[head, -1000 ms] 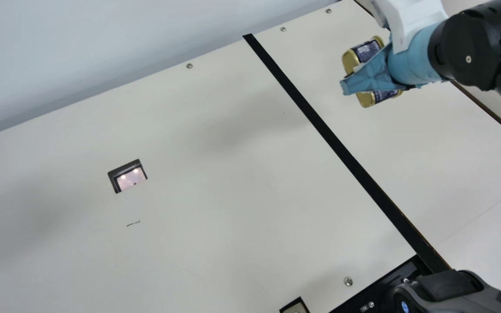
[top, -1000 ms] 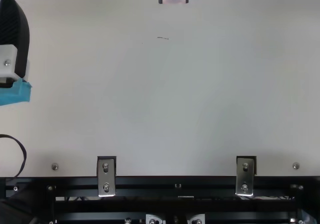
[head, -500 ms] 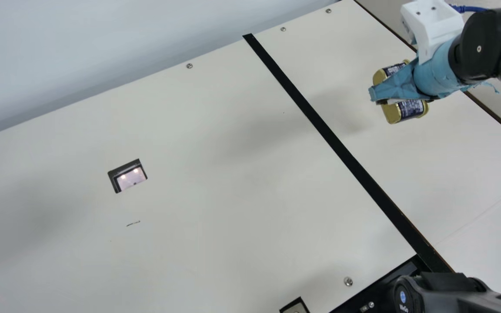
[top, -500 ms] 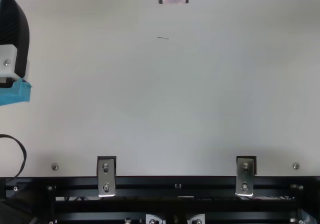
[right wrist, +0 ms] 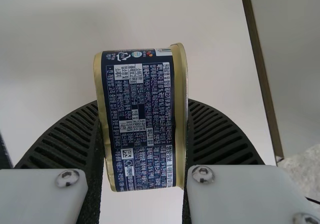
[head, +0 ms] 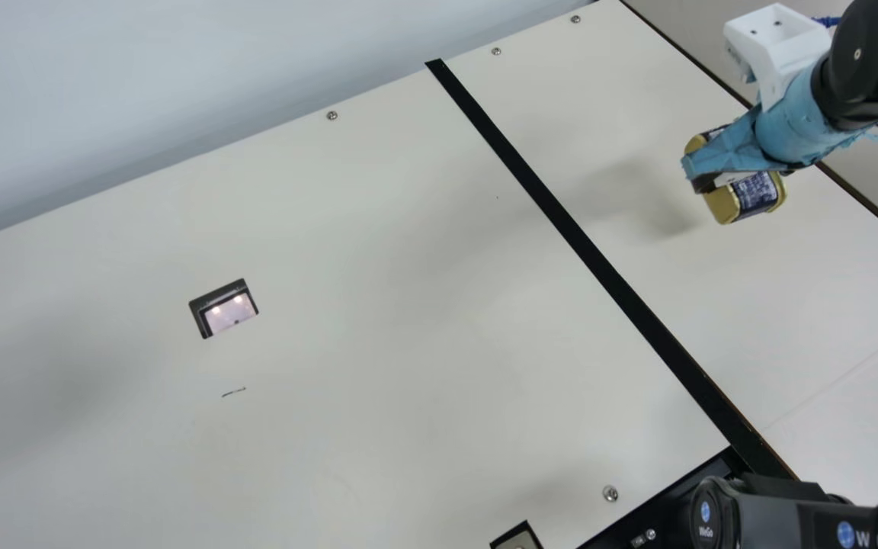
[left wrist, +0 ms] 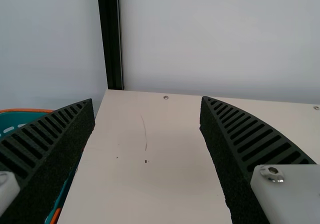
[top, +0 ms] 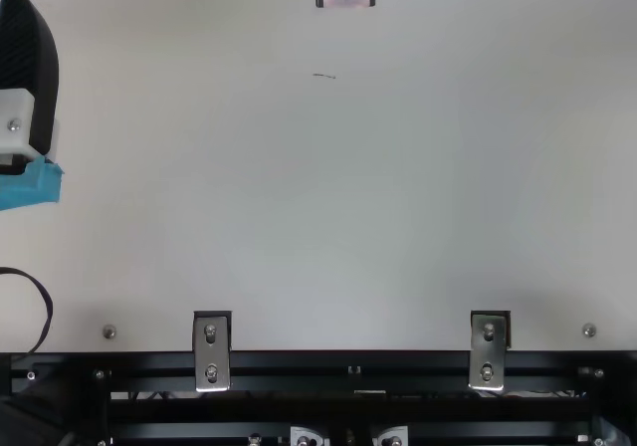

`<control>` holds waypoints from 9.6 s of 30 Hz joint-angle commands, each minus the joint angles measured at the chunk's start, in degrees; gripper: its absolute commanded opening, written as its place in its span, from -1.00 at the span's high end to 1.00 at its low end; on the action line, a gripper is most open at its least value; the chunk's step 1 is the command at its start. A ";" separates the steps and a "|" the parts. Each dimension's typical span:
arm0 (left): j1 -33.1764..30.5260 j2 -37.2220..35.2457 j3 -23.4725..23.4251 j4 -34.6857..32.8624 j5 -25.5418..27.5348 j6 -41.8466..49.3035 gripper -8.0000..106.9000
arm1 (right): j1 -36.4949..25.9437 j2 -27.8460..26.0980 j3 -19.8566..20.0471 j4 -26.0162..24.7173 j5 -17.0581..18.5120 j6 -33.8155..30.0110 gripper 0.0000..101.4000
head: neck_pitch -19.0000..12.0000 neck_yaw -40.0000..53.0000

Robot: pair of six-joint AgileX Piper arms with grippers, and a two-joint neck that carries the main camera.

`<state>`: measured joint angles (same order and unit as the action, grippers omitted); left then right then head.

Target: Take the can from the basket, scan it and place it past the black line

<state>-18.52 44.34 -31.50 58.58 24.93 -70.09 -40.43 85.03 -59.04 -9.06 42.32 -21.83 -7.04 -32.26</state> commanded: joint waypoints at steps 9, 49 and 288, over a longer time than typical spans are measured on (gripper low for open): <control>0.00 0.00 0.00 0.00 0.00 0.00 -0.71 | -1.26 4.45 -3.57 -0.31 1.28 -3.78 1.00 | -2.67 -1.41; 0.00 0.00 0.00 0.00 0.00 0.00 -0.71 | 0.39 13.28 0.04 -0.76 -9.38 -8.75 -1.00 | -2.67 -1.41; 16.27 -43.04 16.88 -46.87 12.73 45.60 -0.71 | 43.28 -70.12 40.38 9.06 -12.26 24.91 -1.00 | -7.39 28.80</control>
<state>-2.24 1.30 -14.62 11.71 37.66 -24.49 2.85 14.91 -18.66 0.00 30.06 3.08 -12.61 -4.69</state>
